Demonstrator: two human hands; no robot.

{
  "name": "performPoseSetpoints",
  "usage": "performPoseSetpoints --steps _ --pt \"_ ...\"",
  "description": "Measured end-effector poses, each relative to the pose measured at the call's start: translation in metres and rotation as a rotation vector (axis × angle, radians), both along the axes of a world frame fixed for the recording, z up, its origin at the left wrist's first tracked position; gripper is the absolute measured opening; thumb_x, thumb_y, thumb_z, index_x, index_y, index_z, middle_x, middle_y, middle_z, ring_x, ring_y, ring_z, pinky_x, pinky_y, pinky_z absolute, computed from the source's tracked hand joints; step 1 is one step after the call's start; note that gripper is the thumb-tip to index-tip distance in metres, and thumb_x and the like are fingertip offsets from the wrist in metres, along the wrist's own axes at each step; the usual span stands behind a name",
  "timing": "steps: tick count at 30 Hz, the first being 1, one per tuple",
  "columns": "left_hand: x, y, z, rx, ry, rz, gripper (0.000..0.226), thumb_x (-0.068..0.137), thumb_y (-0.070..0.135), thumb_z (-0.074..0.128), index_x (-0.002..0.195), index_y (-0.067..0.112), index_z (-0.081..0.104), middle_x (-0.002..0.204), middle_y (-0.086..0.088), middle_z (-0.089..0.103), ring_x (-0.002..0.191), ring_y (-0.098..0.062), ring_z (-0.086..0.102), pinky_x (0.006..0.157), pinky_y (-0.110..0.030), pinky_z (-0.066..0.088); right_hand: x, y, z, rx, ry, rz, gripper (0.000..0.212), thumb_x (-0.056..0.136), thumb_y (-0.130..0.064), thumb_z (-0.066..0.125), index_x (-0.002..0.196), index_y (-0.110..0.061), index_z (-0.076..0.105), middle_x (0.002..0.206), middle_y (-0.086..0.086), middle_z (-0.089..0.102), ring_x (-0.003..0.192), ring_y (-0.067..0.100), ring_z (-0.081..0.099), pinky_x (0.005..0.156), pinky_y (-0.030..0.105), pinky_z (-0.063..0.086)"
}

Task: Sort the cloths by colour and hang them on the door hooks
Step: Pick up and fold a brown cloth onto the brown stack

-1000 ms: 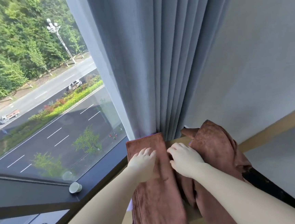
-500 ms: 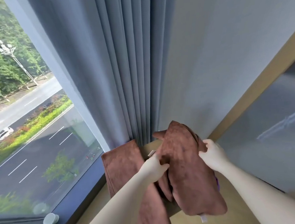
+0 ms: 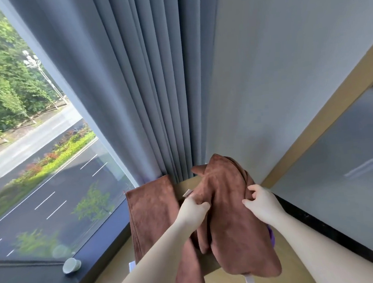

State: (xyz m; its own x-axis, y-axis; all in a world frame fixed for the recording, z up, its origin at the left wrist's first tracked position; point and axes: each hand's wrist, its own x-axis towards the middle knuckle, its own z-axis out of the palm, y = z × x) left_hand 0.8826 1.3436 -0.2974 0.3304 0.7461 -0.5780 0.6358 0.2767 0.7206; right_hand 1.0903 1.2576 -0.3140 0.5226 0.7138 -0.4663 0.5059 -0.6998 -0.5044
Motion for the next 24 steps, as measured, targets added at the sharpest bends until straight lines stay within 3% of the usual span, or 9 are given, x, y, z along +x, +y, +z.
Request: performPoseSetpoints --steps 3,8,11,14,17,20,24 --pt "0.002 -0.001 0.015 -0.013 -0.052 0.071 0.013 0.091 0.023 0.053 0.098 0.015 0.059 0.096 0.003 0.065 0.068 -0.010 0.055 0.061 -0.025 0.044 0.000 0.000 0.002 0.011 0.014 0.032 0.057 0.093 -0.032 0.068 0.146 -0.019 0.050 0.130 0.009 0.058 0.115 0.025 0.060 0.093 0.033 0.049" --pt "0.007 -0.001 0.046 0.105 -0.126 0.142 0.013 0.099 0.031 0.051 0.104 0.021 0.058 0.092 0.010 0.066 0.079 -0.007 0.060 0.068 -0.023 0.046 0.000 -0.002 0.009 -0.028 -0.004 0.109 0.055 0.096 -0.039 0.060 0.148 -0.026 0.047 0.134 0.006 0.051 0.113 0.023 0.061 0.092 0.034 0.052" --pt "0.015 -0.003 0.065 0.205 -0.159 0.176 0.017 0.101 0.037 0.050 0.099 0.021 0.057 0.084 0.008 0.060 0.074 -0.009 0.054 0.068 -0.025 0.046 -0.006 0.000 0.018 -0.052 0.021 0.161 0.060 0.095 -0.046 0.058 0.150 -0.028 0.044 0.139 0.006 0.047 0.115 0.023 0.061 0.095 0.034 0.052" --pt "0.025 -0.003 0.089 0.184 -0.235 0.206 0.017 0.099 0.037 0.055 0.097 0.021 0.061 0.089 0.006 0.066 0.081 -0.012 0.060 0.079 -0.033 0.053 -0.011 0.006 0.028 -0.053 0.066 0.194 0.062 0.091 -0.051 0.055 0.146 -0.024 0.050 0.141 0.007 0.053 0.120 0.026 0.060 0.095 0.034 0.050" --pt "0.028 0.000 0.115 0.151 -0.335 0.226 0.016 0.094 0.035 0.062 0.089 0.020 0.065 0.084 0.003 0.068 0.081 -0.015 0.063 0.082 -0.039 0.057 -0.011 0.009 0.033 -0.046 0.078 0.220 0.046 0.087 -0.044 0.053 0.125 -0.020 0.063 0.122 0.002 0.067 0.108 0.025 0.064 0.088 0.035 0.052" --pt "0.023 0.004 0.142 0.147 -0.395 0.200 0.015 0.092 0.029 0.066 0.078 0.025 0.065 0.080 0.005 0.068 0.078 -0.014 0.063 0.077 -0.032 0.053 -0.013 0.009 0.038 -0.063 0.071 0.254 0.026 0.087 -0.037 0.053 0.105 -0.024 0.064 0.102 -0.004 0.065 0.098 0.024 0.063 0.088 0.038 0.053" --pt "0.016 0.007 0.181 0.136 -0.489 0.176 0.014 0.093 0.028 0.067 0.080 0.021 0.064 0.080 -0.001 0.067 0.075 -0.016 0.064 0.075 -0.032 0.053 -0.021 0.010 0.048 -0.058 0.042 0.288 0.026 0.094 -0.035 0.055 0.114 -0.020 0.064 0.118 0.003 0.069 0.107 0.025 0.063 0.089 0.035 0.050"
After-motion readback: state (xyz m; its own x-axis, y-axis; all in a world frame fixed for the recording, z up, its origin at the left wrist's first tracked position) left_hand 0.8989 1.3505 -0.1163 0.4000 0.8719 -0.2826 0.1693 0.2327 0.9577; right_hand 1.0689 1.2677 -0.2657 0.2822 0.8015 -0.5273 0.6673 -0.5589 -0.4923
